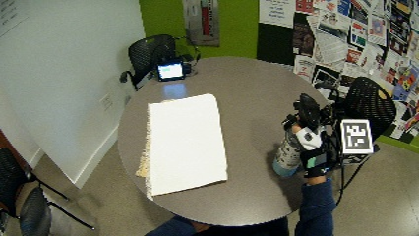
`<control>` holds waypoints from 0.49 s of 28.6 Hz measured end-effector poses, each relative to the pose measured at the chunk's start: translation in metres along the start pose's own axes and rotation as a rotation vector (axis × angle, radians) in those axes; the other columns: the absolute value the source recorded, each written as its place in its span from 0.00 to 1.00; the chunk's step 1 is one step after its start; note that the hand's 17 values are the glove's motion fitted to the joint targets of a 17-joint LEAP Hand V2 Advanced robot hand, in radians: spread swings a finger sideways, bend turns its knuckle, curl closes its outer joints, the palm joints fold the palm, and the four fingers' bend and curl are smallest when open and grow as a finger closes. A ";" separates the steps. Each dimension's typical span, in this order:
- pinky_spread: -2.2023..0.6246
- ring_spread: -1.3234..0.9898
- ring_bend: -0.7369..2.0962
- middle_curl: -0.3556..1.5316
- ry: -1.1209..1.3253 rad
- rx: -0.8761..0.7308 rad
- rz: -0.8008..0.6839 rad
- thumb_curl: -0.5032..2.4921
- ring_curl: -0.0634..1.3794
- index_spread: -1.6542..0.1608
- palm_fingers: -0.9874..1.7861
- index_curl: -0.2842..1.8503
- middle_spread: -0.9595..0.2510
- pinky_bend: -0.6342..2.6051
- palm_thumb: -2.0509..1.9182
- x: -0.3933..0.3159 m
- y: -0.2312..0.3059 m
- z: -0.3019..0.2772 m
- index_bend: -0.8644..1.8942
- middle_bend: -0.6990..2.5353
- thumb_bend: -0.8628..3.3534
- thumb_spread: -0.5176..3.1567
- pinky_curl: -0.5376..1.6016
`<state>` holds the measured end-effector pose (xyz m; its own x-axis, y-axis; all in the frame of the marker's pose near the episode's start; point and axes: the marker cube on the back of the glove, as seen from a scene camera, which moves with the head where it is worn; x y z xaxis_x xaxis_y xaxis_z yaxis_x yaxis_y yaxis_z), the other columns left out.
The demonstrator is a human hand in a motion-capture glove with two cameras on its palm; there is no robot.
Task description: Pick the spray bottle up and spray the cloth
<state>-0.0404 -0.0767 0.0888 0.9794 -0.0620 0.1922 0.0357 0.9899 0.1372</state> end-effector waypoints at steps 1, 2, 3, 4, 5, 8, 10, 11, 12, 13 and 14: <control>0.75 0.48 0.53 0.42 0.004 -0.002 0.001 0.38 0.31 0.74 0.72 0.18 0.64 0.38 0.78 -0.001 0.000 0.001 0.36 0.43 0.20 0.33 0.43; 0.75 0.48 0.53 0.42 0.006 -0.001 0.004 0.38 0.31 0.75 0.73 0.19 0.64 0.38 0.78 -0.001 0.001 0.002 0.35 0.43 0.20 0.33 0.43; 0.74 0.48 0.53 0.42 0.007 0.002 0.006 0.38 0.31 0.75 0.74 0.19 0.64 0.38 0.77 -0.002 0.001 0.003 0.34 0.43 0.20 0.33 0.42; 0.74 0.48 0.53 0.42 0.007 0.007 0.006 0.37 0.31 0.75 0.75 0.19 0.65 0.38 0.76 -0.003 0.001 0.004 0.34 0.43 0.19 0.34 0.42; 0.74 0.48 0.53 0.42 0.010 0.012 0.004 0.37 0.31 0.75 0.75 0.19 0.65 0.37 0.76 -0.004 0.001 0.005 0.34 0.43 0.19 0.34 0.42; 0.73 0.49 0.53 0.43 0.031 0.039 -0.010 0.38 0.32 0.75 0.75 0.19 0.66 0.37 0.77 -0.008 0.003 0.007 0.33 0.42 0.20 0.34 0.42; 0.73 0.49 0.52 0.43 0.041 0.067 -0.027 0.38 0.32 0.76 0.76 0.19 0.66 0.37 0.77 -0.013 0.006 0.009 0.33 0.43 0.20 0.34 0.42; 0.73 0.49 0.52 0.43 0.044 0.082 -0.038 0.38 0.32 0.76 0.76 0.19 0.66 0.37 0.77 -0.014 0.007 0.009 0.33 0.43 0.20 0.34 0.42; 0.73 0.49 0.52 0.43 0.049 0.098 -0.047 0.38 0.32 0.76 0.76 0.19 0.66 0.37 0.77 -0.015 0.008 0.009 0.33 0.43 0.20 0.34 0.42; 0.72 0.49 0.52 0.43 0.057 0.113 -0.056 0.38 0.33 0.76 0.76 0.19 0.66 0.37 0.78 -0.014 0.008 0.008 0.33 0.43 0.20 0.34 0.42; 0.72 0.49 0.52 0.43 0.066 0.126 -0.065 0.38 0.33 0.76 0.77 0.19 0.66 0.37 0.77 -0.012 0.009 0.007 0.33 0.43 0.20 0.33 0.43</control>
<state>-0.0535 -0.0682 0.0944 0.9869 -0.1126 0.1156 0.0781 0.9601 0.2686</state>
